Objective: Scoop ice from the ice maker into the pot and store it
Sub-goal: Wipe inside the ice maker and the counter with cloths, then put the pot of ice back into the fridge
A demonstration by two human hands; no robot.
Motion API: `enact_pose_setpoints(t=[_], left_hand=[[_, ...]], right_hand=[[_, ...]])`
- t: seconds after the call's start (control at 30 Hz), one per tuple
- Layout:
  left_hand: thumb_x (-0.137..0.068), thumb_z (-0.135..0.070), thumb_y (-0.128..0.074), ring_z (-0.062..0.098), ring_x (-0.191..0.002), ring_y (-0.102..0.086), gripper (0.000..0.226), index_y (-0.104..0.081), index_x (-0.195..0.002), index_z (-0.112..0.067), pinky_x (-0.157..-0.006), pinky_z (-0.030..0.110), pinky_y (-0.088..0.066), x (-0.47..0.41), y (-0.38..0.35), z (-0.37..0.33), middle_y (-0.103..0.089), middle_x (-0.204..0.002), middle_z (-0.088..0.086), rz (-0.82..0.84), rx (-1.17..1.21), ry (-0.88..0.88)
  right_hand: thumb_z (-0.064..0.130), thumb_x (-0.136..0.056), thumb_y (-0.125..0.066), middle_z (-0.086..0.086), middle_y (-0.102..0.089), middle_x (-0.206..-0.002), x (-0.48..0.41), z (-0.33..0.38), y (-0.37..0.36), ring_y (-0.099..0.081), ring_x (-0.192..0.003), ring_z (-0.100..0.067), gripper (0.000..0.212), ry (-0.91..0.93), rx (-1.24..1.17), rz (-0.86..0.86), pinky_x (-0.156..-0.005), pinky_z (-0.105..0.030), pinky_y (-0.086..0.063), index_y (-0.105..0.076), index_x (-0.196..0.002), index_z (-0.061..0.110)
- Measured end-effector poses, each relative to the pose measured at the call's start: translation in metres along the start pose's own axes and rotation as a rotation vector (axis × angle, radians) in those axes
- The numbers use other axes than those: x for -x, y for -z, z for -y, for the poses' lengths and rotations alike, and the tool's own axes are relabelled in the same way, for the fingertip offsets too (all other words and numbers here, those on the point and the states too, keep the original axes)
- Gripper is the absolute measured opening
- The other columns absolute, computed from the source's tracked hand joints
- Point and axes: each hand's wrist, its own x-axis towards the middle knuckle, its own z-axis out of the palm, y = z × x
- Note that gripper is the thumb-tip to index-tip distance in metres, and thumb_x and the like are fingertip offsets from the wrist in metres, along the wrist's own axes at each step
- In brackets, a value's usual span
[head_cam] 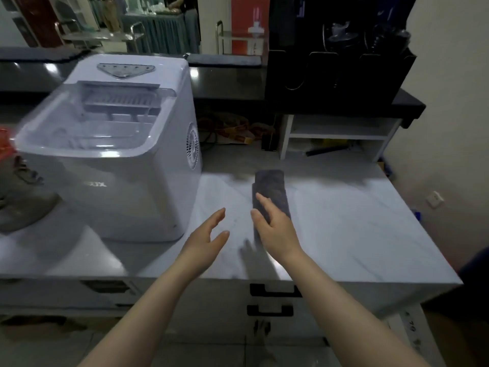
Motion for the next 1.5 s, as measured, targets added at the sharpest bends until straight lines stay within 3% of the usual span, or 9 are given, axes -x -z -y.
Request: enact_pose_setpoints(t=[0.17,0.37,0.53,0.8,1.0,1.17,1.27,1.4,1.5], left_hand=[[-0.094,-0.012,-0.053,0.004,-0.127,-0.044,0.049,-0.038,-0.136,-0.033,-0.11,0.038,-0.037,0.05,0.035,0.008,-0.05,-0.134,-0.01,0.012,0.158,-0.025],[-0.094,-0.008,-0.052,-0.002,-0.113,-0.055,0.044,-0.043,-0.131,-0.031,-0.091,0.014,-0.045,0.093,0.043,0.001,-0.061,-0.122,-0.007,0.085,0.244,-0.044],[-0.095,-0.014,-0.052,0.002,-0.111,-0.059,0.04,-0.047,-0.129,-0.036,-0.096,0.024,-0.045,0.112,0.015,-0.019,-0.066,-0.116,-0.011,0.181,0.266,-0.076],[-0.095,-0.016,-0.053,0.002,-0.109,-0.06,0.036,-0.048,-0.126,-0.033,-0.09,0.018,-0.046,0.153,-0.108,-0.093,-0.066,-0.114,-0.009,0.448,0.3,-0.173],[-0.093,-0.008,-0.054,0.011,-0.105,-0.063,0.033,-0.053,-0.121,-0.028,-0.082,0.013,-0.048,0.207,-0.234,-0.161,-0.067,-0.11,-0.006,0.631,0.306,-0.275],[-0.094,-0.012,-0.054,0.004,-0.104,-0.062,0.034,-0.054,-0.122,-0.032,-0.081,0.013,-0.047,0.261,-0.328,-0.206,-0.067,-0.112,-0.009,0.753,0.292,-0.347],[-0.094,-0.007,-0.053,0.008,-0.104,-0.062,0.036,-0.053,-0.127,-0.021,-0.081,0.013,-0.048,0.288,-0.374,-0.226,-0.067,-0.112,-0.004,0.786,0.314,-0.358],[-0.094,-0.009,-0.054,-0.002,-0.101,-0.061,0.035,-0.053,-0.118,-0.033,-0.079,0.012,-0.047,0.319,-0.419,-0.249,-0.067,-0.109,-0.011,0.835,0.322,-0.38],[-0.093,-0.006,-0.053,0.0,-0.106,-0.059,0.036,-0.052,-0.123,-0.027,-0.079,0.007,-0.046,0.332,-0.441,-0.269,-0.064,-0.113,-0.009,0.858,0.334,-0.399]], right_hand=[[0.027,-0.097,-0.052,0.009,-0.046,-0.144,0.045,0.019,-0.042,-0.039,-0.132,-0.004,0.043,-0.04,-0.134,-0.032,-0.112,-0.031,-0.034,-0.046,-0.14,0.023],[0.02,-0.095,-0.057,0.011,-0.054,-0.134,0.099,0.022,-0.055,-0.047,-0.126,-0.002,0.039,-0.108,-0.212,-0.081,-0.109,-0.035,-0.039,-0.051,-0.133,0.023],[0.015,-0.094,-0.059,0.008,-0.059,-0.128,0.142,0.013,-0.025,-0.052,-0.122,-0.006,0.032,-0.136,-0.247,-0.209,-0.106,-0.033,-0.042,-0.056,-0.124,0.026],[0.018,-0.092,-0.063,0.023,-0.057,-0.114,0.253,-0.025,0.091,-0.053,-0.115,0.003,0.031,-0.189,-0.119,-0.448,-0.104,-0.029,-0.043,-0.056,-0.12,0.029],[0.017,-0.089,-0.065,0.015,-0.066,-0.106,0.381,-0.065,0.205,-0.061,-0.104,-0.001,0.032,-0.289,0.009,-0.678,-0.098,-0.032,-0.048,-0.057,-0.114,0.034],[0.014,-0.089,-0.065,0.008,-0.067,-0.108,0.48,-0.089,0.285,-0.06,-0.103,0.0,0.032,-0.378,0.096,-0.808,-0.097,-0.025,-0.048,-0.061,-0.12,0.021],[0.02,-0.09,-0.063,0.012,-0.064,-0.115,0.526,-0.1,0.32,-0.057,-0.107,0.001,0.034,-0.438,0.202,-0.818,-0.097,-0.024,-0.046,-0.058,-0.123,0.027],[0.026,-0.092,-0.059,0.014,-0.055,-0.128,0.572,-0.1,0.363,-0.048,-0.119,-0.002,0.04,-0.507,0.42,-0.795,-0.095,-0.016,-0.035,-0.053,-0.132,0.026],[0.026,-0.093,-0.056,0.009,-0.049,-0.136,0.591,-0.091,0.393,-0.04,-0.127,-0.007,0.042,-0.502,0.645,-0.764,-0.1,-0.017,-0.029,-0.05,-0.135,0.023]])
